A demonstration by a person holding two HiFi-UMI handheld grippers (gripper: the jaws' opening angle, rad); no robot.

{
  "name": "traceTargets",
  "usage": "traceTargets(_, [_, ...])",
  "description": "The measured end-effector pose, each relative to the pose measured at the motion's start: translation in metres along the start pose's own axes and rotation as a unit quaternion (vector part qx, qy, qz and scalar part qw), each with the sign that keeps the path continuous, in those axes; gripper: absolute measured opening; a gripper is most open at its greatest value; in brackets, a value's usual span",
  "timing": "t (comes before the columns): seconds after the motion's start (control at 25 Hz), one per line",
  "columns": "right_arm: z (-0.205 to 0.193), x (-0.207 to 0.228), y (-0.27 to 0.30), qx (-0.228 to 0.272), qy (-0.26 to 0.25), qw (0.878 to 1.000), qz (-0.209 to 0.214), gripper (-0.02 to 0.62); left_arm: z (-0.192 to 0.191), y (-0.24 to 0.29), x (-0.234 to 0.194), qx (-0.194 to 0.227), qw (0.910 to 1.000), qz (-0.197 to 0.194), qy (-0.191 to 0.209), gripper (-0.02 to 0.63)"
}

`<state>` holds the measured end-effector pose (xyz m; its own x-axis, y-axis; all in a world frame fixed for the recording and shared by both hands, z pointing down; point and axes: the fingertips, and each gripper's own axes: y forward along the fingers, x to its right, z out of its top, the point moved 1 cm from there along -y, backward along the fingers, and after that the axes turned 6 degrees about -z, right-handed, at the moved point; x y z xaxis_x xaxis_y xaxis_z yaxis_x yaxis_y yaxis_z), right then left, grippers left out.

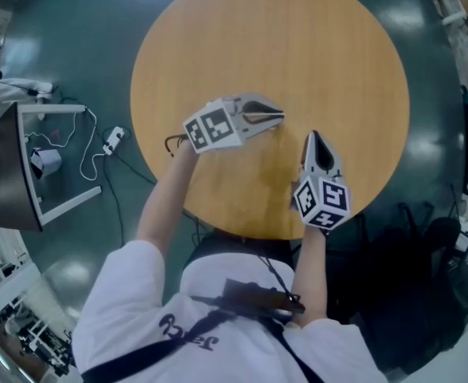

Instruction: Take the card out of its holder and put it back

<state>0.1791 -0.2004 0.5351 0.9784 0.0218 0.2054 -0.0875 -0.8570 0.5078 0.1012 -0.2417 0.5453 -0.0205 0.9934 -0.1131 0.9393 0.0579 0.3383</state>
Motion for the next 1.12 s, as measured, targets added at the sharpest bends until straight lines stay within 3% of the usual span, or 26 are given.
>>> traceTargets(0.72, [-0.003,-0.004,0.003,-0.003,0.004,1.000,0.001,0.021,0.003,0.000,0.002,-0.021,0.9996,-0.017,-0.003,0.028])
traceTargets(0.92, [-0.001,-0.001,0.002,0.000,0.007,1.000,0.000,0.021,0.000,0.005,0.004,-0.044,0.9988,-0.020,0.001,0.028])
traceTargets(1.12, [-0.004,0.001,0.001,-0.001,0.007,1.000,-0.004,0.021,0.001,0.007,0.001,-0.031,0.9994,-0.014,0.005,0.028])
